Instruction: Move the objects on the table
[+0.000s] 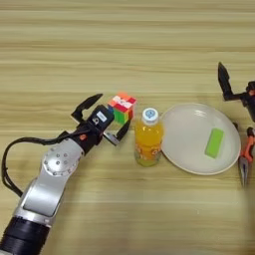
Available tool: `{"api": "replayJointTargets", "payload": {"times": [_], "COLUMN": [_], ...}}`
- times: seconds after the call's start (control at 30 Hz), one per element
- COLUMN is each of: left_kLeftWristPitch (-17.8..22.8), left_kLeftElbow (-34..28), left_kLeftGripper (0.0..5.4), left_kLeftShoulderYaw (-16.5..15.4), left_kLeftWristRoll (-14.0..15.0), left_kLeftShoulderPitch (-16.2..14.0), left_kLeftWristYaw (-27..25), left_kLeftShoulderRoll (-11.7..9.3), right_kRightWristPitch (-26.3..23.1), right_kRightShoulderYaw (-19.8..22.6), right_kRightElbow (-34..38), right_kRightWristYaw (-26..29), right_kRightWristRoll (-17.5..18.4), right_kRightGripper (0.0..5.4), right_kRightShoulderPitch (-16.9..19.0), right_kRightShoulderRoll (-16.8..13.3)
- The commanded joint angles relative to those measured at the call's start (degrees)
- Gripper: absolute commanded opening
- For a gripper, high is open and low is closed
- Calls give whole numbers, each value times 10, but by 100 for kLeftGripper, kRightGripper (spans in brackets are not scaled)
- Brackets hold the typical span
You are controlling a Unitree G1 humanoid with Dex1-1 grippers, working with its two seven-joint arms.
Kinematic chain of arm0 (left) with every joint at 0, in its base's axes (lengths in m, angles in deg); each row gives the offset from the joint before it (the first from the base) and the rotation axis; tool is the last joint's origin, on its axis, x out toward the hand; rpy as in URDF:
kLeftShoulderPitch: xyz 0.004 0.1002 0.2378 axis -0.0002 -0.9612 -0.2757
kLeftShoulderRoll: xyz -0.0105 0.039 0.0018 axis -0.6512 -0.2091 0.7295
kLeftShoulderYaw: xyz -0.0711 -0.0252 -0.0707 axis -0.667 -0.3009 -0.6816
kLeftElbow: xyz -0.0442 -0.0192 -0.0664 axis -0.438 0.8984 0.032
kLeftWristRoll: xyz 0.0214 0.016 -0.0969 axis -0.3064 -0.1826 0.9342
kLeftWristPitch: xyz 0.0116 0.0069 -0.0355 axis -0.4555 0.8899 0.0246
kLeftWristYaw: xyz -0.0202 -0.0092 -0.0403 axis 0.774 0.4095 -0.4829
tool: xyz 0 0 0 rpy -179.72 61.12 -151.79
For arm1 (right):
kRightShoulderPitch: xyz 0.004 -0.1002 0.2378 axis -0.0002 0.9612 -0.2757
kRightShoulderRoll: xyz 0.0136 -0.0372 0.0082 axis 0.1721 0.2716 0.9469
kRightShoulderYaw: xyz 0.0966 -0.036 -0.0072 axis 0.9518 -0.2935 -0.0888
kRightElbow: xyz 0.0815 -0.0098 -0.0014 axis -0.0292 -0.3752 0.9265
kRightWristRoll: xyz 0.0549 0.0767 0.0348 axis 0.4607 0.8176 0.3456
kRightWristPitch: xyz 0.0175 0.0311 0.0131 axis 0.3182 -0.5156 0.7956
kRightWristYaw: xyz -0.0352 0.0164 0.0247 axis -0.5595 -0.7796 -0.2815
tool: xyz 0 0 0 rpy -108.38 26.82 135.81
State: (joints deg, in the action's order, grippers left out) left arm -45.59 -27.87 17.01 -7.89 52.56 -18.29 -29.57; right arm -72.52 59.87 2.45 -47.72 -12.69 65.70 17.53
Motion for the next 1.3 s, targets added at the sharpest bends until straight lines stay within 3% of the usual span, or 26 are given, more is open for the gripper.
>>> {"api": "replayJointTargets", "payload": {"times": [0.03, 0.37, 0.6, 1.0, 1.3], "left_kLeftWristPitch": [25, 36, 16, 65, 89], "left_kLeftElbow": [-21, -20, 21, 123, 142], "left_kLeftGripper": [537, 537, 537, 537, 537], "left_kLeftShoulderYaw": [-34, -91, -126, -106, -87], "left_kLeftWristRoll": [65, 153, 173, 213, 200], "left_kLeftShoulderPitch": [14, 60, 103, 126, 121], "left_kLeftWristYaw": [-14, -17, 2, -58, -75], "left_kLeftShoulderRoll": [20, 40, 54, 71, 66], "right_kRightWristPitch": [1, 3, 5, 2, 1], "right_kRightShoulderYaw": [4, 2, -7, -13, -17], "right_kRightElbow": [-2, 7, 25, 36, 44], "right_kRightWristYaw": [7, 16, 36, 39, 37], "right_kRightWristRoll": [7, 9, 10, 7, 8], "right_kRightGripper": [540, 540, 540, 540, 540], "right_kRightShoulderPitch": [-5, 0, 11, 16, 18], "right_kRightShoulderRoll": [-4, -5, -6, -4, 0]}}
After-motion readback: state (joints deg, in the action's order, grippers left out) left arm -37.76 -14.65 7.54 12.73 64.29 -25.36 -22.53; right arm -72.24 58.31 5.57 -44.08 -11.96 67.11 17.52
